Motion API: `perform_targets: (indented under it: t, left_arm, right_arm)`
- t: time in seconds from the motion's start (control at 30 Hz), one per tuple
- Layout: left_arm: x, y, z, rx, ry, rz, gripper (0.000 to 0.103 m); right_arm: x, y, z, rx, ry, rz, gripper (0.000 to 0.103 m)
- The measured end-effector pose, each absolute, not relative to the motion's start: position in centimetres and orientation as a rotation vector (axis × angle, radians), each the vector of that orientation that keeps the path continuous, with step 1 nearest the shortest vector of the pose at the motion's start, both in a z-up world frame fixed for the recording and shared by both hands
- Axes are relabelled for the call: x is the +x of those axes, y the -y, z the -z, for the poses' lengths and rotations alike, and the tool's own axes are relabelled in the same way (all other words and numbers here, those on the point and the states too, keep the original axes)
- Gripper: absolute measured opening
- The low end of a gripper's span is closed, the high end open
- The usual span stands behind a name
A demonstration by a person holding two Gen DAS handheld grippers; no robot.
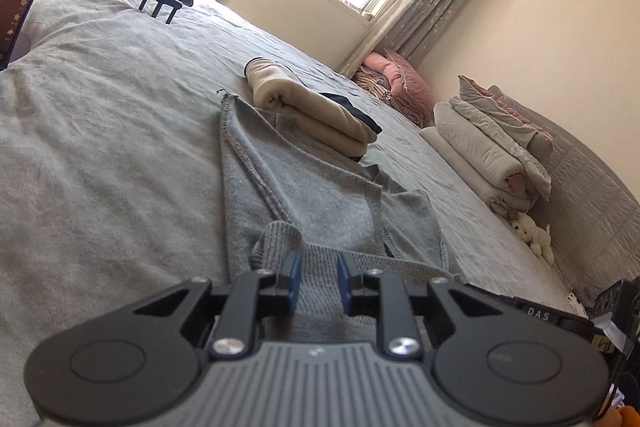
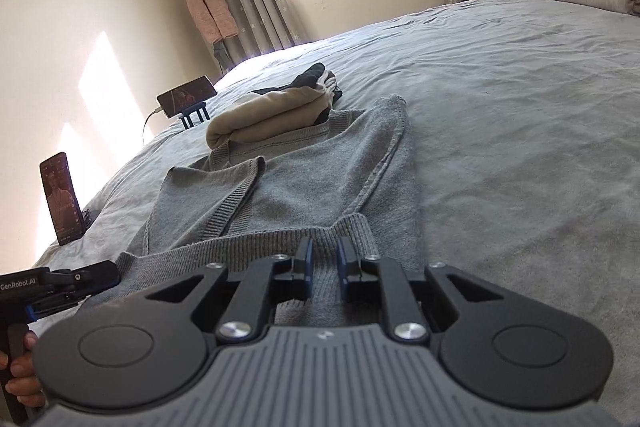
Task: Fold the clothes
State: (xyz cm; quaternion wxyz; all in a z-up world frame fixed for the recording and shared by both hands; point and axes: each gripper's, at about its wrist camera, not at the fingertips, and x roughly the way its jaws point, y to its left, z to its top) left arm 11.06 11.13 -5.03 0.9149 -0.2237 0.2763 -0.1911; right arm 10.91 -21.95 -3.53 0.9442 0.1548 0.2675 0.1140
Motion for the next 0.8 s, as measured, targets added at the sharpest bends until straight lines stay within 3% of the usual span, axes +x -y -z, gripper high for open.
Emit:
perform_targets:
  t: [0.2, 0.3, 0.4, 0.6, 0.8]
  left_arm:
    - [9.0, -8.5, 2.3, -0.333, -0.523, 0.468, 0.030]
    - [8.4, -6.9, 2.6, -0.246, -0.540, 0.539, 0.033]
    - [8.9, -5.7, 4.7, -0.173, -0.623, 0.601, 0.034]
    - [10.2, -7.9, 6.7, -0.379, -0.678, 0.671, 0.033]
    - [9.9, -7.7, 6.5, -0.389, -0.683, 0.664, 0.034]
  right_arm:
    - [9.2, 19.4, 2.3, 0.188, -0.539, -0.300, 0.022]
    - [8.5, 17.5, 2.5, 0.101, -0.552, -0.377, 0.037]
    - [8.4, 16.5, 3.2, 0.042, -0.567, -0.417, 0.039]
    - [9.0, 17.2, 4.2, 0.109, -0.591, -0.460, 0.043]
    - [8.5, 17.1, 3.7, 0.079, -0.591, -0.460, 0.045]
